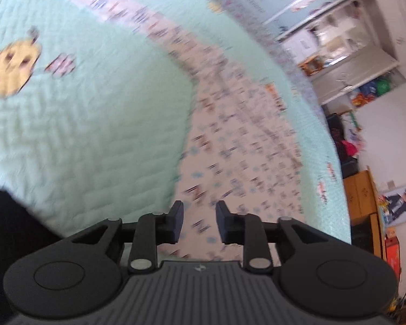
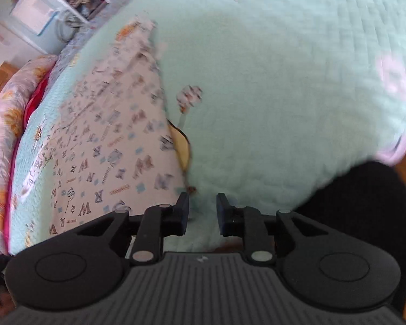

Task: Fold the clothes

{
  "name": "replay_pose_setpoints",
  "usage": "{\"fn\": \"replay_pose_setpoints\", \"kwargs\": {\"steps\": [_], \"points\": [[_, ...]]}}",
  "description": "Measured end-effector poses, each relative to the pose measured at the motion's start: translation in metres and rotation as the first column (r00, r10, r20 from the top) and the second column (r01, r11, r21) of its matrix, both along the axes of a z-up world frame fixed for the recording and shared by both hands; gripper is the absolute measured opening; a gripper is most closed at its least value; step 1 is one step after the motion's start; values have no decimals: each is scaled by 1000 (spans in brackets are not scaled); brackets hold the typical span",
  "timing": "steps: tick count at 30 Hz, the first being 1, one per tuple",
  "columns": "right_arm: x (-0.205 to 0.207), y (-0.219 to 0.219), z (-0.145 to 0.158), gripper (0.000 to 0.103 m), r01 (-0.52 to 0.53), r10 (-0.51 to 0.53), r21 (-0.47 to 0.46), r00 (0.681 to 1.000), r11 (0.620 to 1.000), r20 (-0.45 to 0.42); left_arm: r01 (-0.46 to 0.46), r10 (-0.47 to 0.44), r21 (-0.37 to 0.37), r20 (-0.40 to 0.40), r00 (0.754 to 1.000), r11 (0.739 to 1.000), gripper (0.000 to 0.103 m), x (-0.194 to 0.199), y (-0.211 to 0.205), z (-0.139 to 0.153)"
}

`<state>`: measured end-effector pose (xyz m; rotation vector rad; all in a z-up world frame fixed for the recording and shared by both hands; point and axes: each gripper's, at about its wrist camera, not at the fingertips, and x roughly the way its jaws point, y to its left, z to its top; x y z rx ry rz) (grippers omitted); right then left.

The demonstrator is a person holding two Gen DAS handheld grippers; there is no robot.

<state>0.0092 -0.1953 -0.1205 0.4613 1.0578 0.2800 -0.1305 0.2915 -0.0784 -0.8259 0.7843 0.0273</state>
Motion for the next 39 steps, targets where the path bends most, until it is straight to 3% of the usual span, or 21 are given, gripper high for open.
{"fn": "replay_pose_setpoints", "kwargs": {"steps": [1, 4, 7, 9, 10, 13, 16, 19, 20, 22, 23, 24, 26, 27, 28, 30, 33, 34, 36, 39], "points": [[0, 5, 7, 24, -24, 23, 33, 999, 999, 32, 32, -32, 6, 23, 999, 999, 40, 6, -6, 4], [10, 29, 10, 45, -98, 88, 158, 994, 983, 63, 126, -126, 17, 20, 992, 992, 44, 34, -31, -6], [24, 48, -8, 47, -106, 107, 142, 994, 984, 6, 168, -164, 25, -116, 980, 986, 44, 55, -49, -43], [26, 40, -25, 44, -66, 74, 101, 995, 993, -73, 164, -155, 31, -200, 967, 986, 34, 46, -46, -62], [23, 29, -30, 35, -49, 60, 118, 994, 992, -96, 150, -146, 8, -184, 972, 989, 35, 37, -41, -63], [8, 4, -16, 37, -9, 22, 94, 990, 995, -137, 131, -125, 27, -163, 979, 991, 50, 18, -33, -50], [3, 9, 18, 45, -38, 40, 69, 999, 997, -22, 139, -132, 67, -96, 987, 988, 54, 23, -34, -29], [25, 48, 36, 62, -109, 99, 97, 990, 989, 98, 143, -143, 140, -7, 990, 980, 59, 58, -50, -8], [35, 69, 39, 63, -135, 125, 74, 983, 988, 132, 146, -152, 174, 20, 988, 974, 63, 73, -58, -2], [57, 116, 40, 63, -178, 183, -40, 962, 983, 201, 151, -173, 280, 55, 983, 948, 69, 108, -78, 7], [69, 139, 40, 63, -196, 214, -99, 947, 976, 238, 152, -184, 366, 52, 982, 918, 71, 128, -89, 9], [81, 163, 40, 63, -214, 250, -155, 929, 964, 272, 156, -194, 462, 36, 980, 873, 72, 147, -100, 7], [113, 199, 34, 65, -240, 320, -268, 895, 933, 310, 170, -177, 629, -52, 983, 759, 72, 181, -116, -5], [130, 213, 28, 65, -232, 334, -328, 893, 916, 302, 196, -154, 673, -122, 980, 713, 72, 197, -120, -18], [145, 223, 19, 68, -226, 345, -381, 896, 897, 280, 234, -144, 687, -186, 972, 689, 72, 207, -120, -32], [168, 229, -5, 68, -229, 344, -459, 921, 858, 183, 280, -149, 673, -247, 957, 684, 73, 204, -115, -53], [154, 210, -24, 70, -243, 347, -471, 927, 848, 145, 292, -197, 660, -217, 956, 692, 79, 153, -107, -52], [135, 198, -25, 78, -276, 379, -473, 915, 837, 138, 319, -226, 656, -224, 948, 684, 79, 133, -106, -52], [89, 171, -26, 82, -336, 450, -491, 883, 804, 134, 379, -274, 643, -262, 925, 665, 90, 95, -102, -52], [14, 125, -19, 82, -435, 550, -500, 829, 749, 103, 465, -318, 543, -347, 882, 699, 91, 49, -83, -50]]}}
